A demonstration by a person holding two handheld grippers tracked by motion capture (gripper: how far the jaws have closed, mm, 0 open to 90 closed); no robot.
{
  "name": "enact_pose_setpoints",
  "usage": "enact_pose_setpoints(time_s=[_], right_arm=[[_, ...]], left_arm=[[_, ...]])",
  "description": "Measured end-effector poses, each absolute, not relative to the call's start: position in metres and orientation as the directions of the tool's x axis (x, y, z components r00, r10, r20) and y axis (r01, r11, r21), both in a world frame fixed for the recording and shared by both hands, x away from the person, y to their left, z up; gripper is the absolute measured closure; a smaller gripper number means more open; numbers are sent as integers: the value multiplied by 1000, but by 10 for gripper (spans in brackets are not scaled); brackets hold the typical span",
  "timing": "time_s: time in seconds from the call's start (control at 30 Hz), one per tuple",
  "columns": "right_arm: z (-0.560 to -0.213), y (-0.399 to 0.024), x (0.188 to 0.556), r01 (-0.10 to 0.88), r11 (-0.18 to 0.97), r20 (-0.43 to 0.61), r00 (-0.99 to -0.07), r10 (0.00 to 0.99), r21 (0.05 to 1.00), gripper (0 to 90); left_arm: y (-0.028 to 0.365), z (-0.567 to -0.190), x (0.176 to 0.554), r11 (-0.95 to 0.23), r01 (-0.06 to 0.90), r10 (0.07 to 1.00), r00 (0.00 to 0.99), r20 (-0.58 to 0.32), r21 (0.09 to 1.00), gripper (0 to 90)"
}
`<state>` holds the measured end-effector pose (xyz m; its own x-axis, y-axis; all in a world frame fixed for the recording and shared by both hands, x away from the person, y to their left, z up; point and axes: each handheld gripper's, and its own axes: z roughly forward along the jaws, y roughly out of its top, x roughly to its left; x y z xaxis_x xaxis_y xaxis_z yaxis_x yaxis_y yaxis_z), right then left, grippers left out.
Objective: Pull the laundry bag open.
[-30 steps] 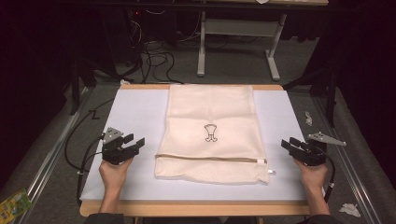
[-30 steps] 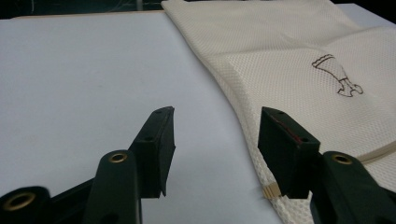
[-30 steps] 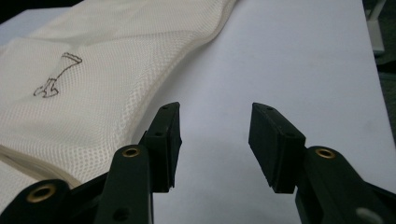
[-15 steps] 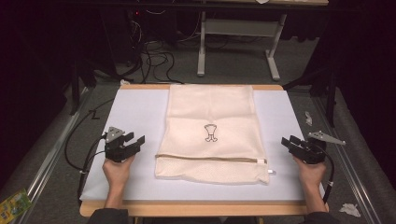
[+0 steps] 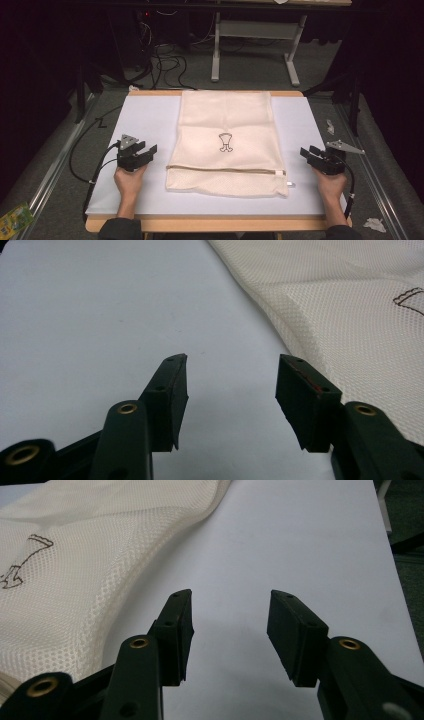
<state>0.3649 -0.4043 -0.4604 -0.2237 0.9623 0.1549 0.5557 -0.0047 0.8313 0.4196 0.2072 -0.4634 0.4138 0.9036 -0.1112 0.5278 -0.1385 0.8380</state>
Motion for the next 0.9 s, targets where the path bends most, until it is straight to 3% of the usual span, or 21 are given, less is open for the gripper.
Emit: enact_pose_setpoints(time_s=[0.9], right_arm=[[-471,-400,377,595,6,125,-179,976,804,539]], left_arm=[[199,-479,436,-132,560,920,377,-110,818,464]])
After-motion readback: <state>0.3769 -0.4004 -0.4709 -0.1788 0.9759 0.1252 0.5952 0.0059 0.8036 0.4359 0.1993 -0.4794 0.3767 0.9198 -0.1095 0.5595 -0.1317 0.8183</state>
